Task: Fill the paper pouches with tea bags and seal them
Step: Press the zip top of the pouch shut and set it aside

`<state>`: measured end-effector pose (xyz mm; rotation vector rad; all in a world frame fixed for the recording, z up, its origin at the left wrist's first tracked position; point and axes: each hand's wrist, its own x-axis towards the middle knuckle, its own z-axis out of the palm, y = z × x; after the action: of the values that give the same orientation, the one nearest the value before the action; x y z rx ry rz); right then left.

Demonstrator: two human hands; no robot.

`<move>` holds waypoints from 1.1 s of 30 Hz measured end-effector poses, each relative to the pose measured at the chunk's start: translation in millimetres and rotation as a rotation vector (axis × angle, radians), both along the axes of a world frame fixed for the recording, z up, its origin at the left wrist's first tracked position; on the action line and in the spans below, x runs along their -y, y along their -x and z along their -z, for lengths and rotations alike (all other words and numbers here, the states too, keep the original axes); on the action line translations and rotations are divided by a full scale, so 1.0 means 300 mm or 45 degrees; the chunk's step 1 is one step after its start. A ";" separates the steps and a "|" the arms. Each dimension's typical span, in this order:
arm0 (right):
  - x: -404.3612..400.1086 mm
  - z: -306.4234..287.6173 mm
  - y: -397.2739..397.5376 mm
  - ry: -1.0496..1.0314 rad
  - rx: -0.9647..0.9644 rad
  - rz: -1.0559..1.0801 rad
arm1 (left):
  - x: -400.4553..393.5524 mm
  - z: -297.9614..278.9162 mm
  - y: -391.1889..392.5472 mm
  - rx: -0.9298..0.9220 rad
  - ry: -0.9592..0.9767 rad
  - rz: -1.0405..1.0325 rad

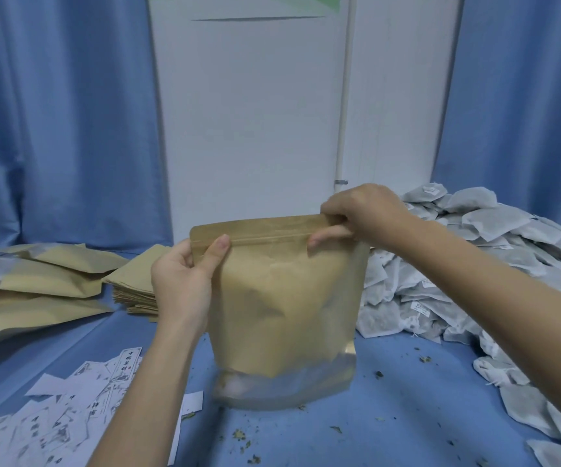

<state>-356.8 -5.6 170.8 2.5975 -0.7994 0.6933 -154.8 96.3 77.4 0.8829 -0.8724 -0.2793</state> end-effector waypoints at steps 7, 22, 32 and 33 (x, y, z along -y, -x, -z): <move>-0.076 0.077 -0.200 0.265 0.129 -0.184 | 0.017 -0.008 0.067 0.025 0.010 0.064; 0.067 0.095 -0.034 0.139 0.591 0.342 | -0.001 0.026 -0.049 -0.034 -0.066 0.096; 0.111 0.248 -0.026 -0.864 1.305 -0.104 | 0.011 0.221 -0.101 -0.161 -0.497 0.484; 0.108 0.302 -0.008 -1.155 1.244 -0.210 | 0.016 0.219 -0.105 -0.202 -0.481 0.453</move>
<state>-354.4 -38.1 80.1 3.0061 -1.4177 2.1542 -123.2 91.3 11.8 1.0337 -0.8384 -0.8336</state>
